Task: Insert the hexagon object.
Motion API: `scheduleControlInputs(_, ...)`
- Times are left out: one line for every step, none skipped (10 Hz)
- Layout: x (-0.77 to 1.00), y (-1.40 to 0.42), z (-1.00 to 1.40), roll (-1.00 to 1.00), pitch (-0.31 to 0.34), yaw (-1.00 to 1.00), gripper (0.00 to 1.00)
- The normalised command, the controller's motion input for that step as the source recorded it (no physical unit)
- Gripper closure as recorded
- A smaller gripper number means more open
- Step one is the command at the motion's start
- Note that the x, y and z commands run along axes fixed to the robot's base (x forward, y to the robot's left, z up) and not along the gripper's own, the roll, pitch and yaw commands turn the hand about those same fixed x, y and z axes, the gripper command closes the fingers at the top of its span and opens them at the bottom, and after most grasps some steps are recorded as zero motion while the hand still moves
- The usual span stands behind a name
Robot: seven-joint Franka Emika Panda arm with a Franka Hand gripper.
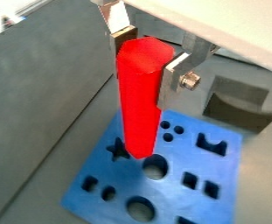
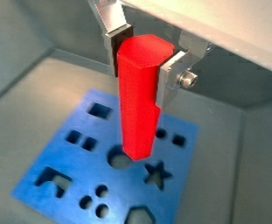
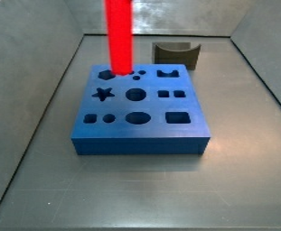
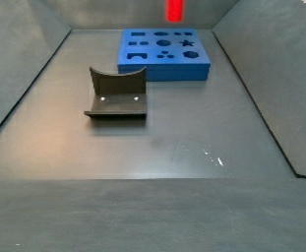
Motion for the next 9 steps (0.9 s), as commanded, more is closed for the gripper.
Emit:
scheduleControlInputs(-0.61,0.20,-0.37,0.00,-0.066,-0.69,1.00)
scheduleControlInputs(-0.70,0.32,-0.35,0.00,-0.091,-0.55,1.00)
scheduleControlInputs(-0.75,0.51,-0.31,-0.01,-0.139,-0.30,1.00)
scheduleControlInputs(-0.69,0.57,-0.31,-0.09,-0.181,-0.19,1.00)
scheduleControlInputs(-0.59,0.56,-0.31,-0.13,-0.189,-0.18,1.00)
scheduleControlInputs(-0.38,0.49,-0.29,-0.15,-0.166,-0.28,1.00)
scheduleControlInputs(-0.01,0.28,-0.21,-0.14,-0.113,-0.57,1.00)
scheduleControlInputs(0.03,0.35,-0.13,-0.15,-0.043,-0.53,1.00)
scheduleControlInputs(0.38,0.31,-0.15,-0.13,0.000,-0.39,1.00)
